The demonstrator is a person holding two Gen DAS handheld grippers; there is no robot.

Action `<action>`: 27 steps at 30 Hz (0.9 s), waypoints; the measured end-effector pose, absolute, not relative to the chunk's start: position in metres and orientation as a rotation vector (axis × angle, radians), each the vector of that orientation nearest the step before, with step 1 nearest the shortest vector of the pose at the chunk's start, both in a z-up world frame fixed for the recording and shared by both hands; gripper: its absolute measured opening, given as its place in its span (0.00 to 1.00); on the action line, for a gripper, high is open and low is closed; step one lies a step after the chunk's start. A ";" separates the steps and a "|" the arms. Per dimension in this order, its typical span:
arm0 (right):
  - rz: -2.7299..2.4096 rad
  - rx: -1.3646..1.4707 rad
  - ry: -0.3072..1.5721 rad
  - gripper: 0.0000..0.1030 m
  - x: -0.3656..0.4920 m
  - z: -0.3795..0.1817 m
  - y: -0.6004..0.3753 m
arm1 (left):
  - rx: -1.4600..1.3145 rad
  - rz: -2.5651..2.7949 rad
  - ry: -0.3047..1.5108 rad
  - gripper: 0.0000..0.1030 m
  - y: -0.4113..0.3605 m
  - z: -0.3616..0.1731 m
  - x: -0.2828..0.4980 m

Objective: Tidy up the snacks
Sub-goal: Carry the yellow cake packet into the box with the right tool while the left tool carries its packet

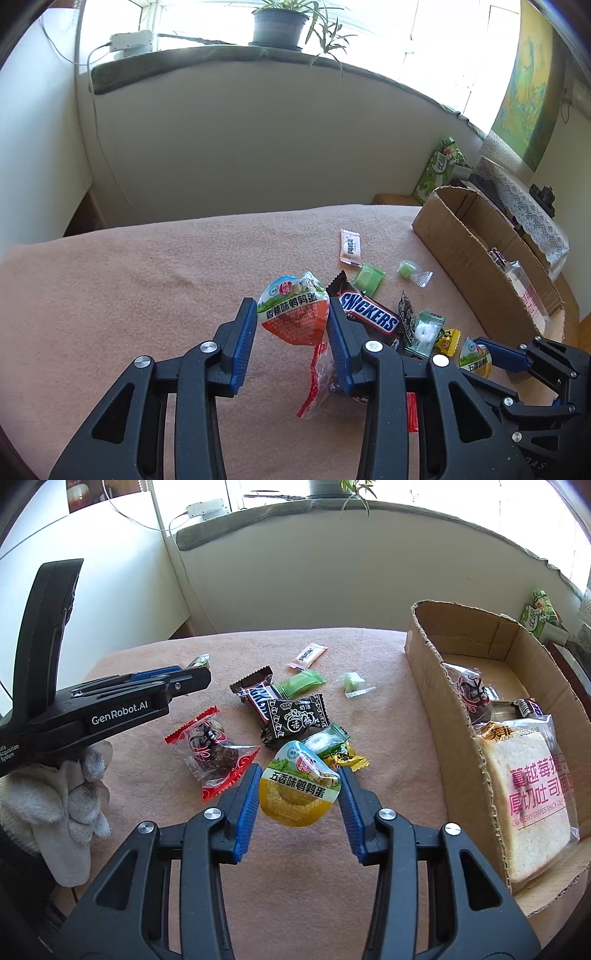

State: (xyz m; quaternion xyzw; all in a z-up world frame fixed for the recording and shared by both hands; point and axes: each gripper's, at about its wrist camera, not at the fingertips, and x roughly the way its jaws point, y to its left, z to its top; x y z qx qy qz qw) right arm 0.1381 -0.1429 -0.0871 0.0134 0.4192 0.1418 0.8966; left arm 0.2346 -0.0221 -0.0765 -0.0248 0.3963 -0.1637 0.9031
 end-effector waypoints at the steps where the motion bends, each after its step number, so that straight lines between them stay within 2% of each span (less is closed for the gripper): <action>1: 0.295 0.032 0.862 0.42 0.137 -0.084 -0.145 | -0.049 -0.339 0.811 0.36 -0.022 -0.074 0.233; 16: 0.262 0.049 0.773 0.42 0.125 -0.047 -0.186 | -0.052 -0.410 0.740 0.36 -0.047 -0.043 0.205; 27: 0.181 0.063 0.738 0.42 0.137 -0.027 -0.245 | -0.040 -0.467 0.737 0.36 -0.098 -0.039 0.211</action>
